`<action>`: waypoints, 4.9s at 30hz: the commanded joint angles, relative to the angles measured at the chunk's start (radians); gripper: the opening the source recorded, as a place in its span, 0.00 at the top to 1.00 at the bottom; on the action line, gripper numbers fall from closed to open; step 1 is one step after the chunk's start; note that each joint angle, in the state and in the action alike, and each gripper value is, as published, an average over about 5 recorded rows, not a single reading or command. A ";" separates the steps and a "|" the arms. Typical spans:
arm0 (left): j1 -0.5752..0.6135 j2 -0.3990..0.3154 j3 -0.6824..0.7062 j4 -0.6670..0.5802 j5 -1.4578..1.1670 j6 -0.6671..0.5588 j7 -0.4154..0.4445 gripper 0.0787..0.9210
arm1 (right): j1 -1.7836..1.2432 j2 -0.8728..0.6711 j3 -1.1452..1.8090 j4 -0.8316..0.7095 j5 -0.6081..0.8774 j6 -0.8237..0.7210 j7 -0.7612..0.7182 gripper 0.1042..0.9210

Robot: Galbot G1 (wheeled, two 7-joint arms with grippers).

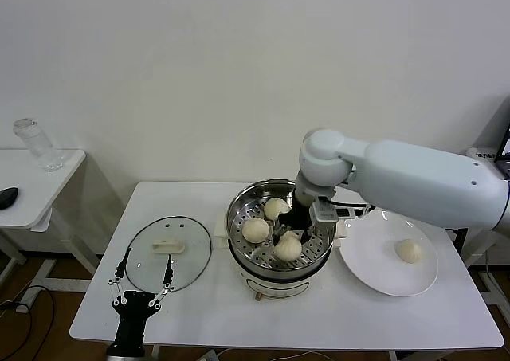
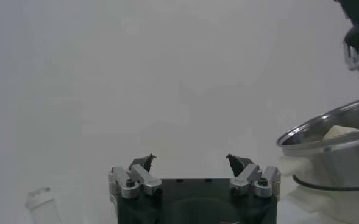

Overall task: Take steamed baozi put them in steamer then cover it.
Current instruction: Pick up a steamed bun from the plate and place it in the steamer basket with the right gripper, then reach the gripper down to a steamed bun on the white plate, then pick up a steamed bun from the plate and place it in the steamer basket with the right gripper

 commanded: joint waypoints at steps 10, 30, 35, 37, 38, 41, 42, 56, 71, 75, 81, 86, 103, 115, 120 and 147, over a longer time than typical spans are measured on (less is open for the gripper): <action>0.005 -0.004 -0.002 0.001 0.001 -0.010 -0.002 0.12 | -0.058 0.054 0.003 -0.038 -0.098 -0.032 0.013 0.29; 0.003 0.003 0.007 -0.004 0.002 -0.004 -0.003 0.12 | -0.011 -0.082 0.133 -0.024 0.017 -0.087 -0.031 0.12; 0.005 0.010 0.008 -0.008 0.002 -0.004 -0.003 0.12 | 0.049 -0.229 0.187 -0.122 0.215 -0.254 -0.112 0.12; 0.005 0.014 0.008 -0.007 0.001 -0.004 -0.004 0.12 | 0.078 -0.282 0.183 -0.185 0.316 -0.370 -0.127 0.12; 0.004 0.016 0.009 -0.006 0.001 -0.005 -0.004 0.12 | 0.088 -0.305 0.182 -0.219 0.358 -0.427 -0.131 0.12; 0.004 0.023 0.010 -0.004 0.001 -0.007 -0.004 0.12 | 0.093 -0.361 0.183 -0.356 0.425 -0.551 -0.145 0.12; 0.003 0.024 0.010 -0.004 0.001 -0.008 -0.004 0.12 | 0.087 -0.375 0.183 -0.408 0.426 -0.565 -0.151 0.12; 0.000 0.028 0.012 -0.005 0.002 -0.004 -0.002 0.12 | -0.265 -0.400 0.290 -0.765 0.258 -0.509 -0.038 0.12; 0.004 0.020 0.010 0.002 0.006 -0.008 -0.005 0.12 | -0.465 -0.324 0.385 -0.811 0.140 -0.509 0.055 0.12; 0.004 0.020 0.010 0.005 0.009 -0.010 -0.007 0.12 | -0.488 -0.307 0.410 -0.820 0.148 -0.521 0.086 0.12; 0.004 0.020 0.008 0.009 0.011 -0.012 -0.005 0.12 | -0.504 -0.293 0.425 -0.830 0.139 -0.529 0.105 0.12; 0.004 0.019 0.008 0.009 0.011 -0.013 -0.005 0.12 | -0.512 -0.283 0.439 -0.851 0.125 -0.527 0.116 0.12; 0.005 0.017 -0.002 0.001 0.005 -0.010 -0.007 0.12 | -0.517 -0.266 0.448 -0.852 0.112 -0.525 0.122 0.31; -0.004 0.019 0.004 -0.008 0.004 0.001 -0.006 0.12 | -0.196 -0.325 0.256 -0.620 0.283 -0.582 -0.051 0.35; -0.007 0.021 0.002 -0.006 0.004 0.001 -0.005 0.12 | 0.071 -0.294 0.071 -0.474 0.444 -0.663 -0.159 0.35; -0.021 0.020 0.008 -0.006 -0.036 0.025 -0.006 0.12 | 0.206 -0.003 -0.231 -0.212 0.576 -0.847 0.084 0.35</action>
